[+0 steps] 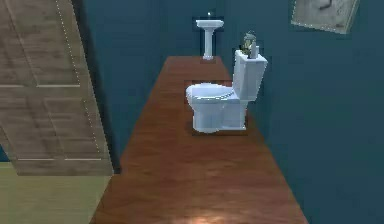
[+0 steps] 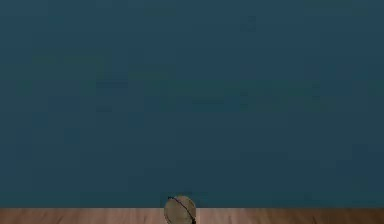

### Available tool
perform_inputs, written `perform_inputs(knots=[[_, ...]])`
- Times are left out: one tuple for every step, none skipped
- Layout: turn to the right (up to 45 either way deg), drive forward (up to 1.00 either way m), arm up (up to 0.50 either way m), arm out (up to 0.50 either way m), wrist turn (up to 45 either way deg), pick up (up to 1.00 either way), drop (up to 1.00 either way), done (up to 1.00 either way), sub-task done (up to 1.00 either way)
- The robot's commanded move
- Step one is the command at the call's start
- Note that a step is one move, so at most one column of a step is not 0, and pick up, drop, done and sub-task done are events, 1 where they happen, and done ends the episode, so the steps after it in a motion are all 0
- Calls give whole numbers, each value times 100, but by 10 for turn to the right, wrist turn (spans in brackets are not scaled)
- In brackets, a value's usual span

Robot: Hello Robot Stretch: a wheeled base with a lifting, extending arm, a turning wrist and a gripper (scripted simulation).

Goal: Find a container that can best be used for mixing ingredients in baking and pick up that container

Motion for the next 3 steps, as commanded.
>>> perform_inputs(knots=[[-450, 0, 0, 0, 0, 0, 0, 0, 0], [-90, 0, 0, 0, 0, 0, 0, 0, 0], [0, 60, 0, 0, 0, 0, 0, 0, 0]])
